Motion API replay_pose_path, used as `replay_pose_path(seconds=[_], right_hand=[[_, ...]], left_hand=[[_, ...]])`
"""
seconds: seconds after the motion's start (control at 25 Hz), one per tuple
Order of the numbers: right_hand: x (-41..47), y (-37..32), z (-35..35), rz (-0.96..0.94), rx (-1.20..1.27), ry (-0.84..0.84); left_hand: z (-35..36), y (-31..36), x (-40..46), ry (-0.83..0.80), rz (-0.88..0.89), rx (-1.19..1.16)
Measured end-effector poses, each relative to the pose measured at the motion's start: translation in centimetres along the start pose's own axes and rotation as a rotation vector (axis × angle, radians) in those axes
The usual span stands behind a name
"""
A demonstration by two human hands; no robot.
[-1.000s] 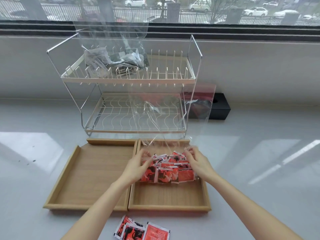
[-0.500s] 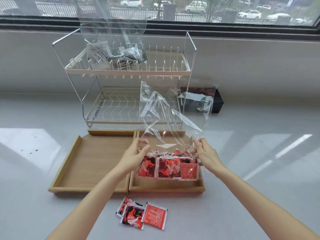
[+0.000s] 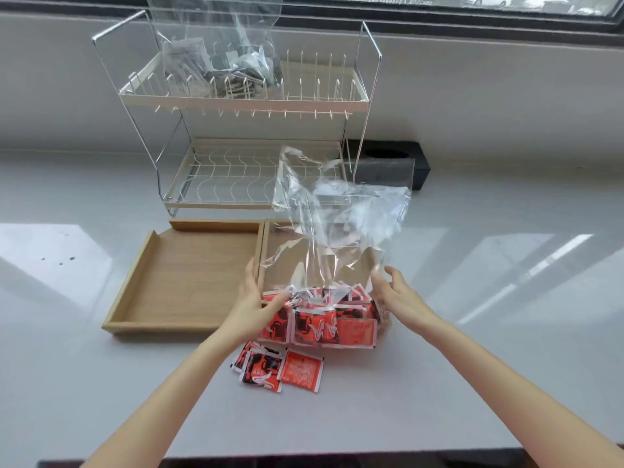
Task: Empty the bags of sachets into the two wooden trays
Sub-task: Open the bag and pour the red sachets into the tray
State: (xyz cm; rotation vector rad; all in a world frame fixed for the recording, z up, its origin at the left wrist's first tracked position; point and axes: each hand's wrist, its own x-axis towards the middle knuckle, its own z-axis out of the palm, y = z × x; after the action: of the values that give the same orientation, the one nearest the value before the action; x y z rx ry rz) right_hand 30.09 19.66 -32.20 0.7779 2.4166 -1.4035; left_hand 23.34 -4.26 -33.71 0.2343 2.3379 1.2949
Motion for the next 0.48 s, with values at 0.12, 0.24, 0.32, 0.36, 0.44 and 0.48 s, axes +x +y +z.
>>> replay_pose_path(seconds=[0.12,0.24,0.32,0.36,0.44,0.48], right_hand=[[-1.1,0.4,0.5,-0.07,-0.028,-0.006],[-0.7,0.6,1.7,-0.072,-0.098,0.09],[-0.6,0.4,1.9,-0.063,-0.157,0.108],[-0.7,0.3,1.8,-0.062,-0.164,0.079],[-1.1,0.6,1.4,-0.082,-0.184,-0.022],[-1.3,0.9,1.3,-0.104,-0.229,-0.067]], left_hand=[[0.9,-0.3,-0.2,0.007,0.071,0.111],[1.7,0.0,0.3,0.114,0.101,0.117],[1.7,0.1,0.7,0.172,0.069,0.135],[1.7,-0.1,0.9,0.201,0.061,0.158],[1.8,-0.1,1.1,0.253,0.069,0.218],[1.9,0.0,1.0,0.26,0.073,0.26]])
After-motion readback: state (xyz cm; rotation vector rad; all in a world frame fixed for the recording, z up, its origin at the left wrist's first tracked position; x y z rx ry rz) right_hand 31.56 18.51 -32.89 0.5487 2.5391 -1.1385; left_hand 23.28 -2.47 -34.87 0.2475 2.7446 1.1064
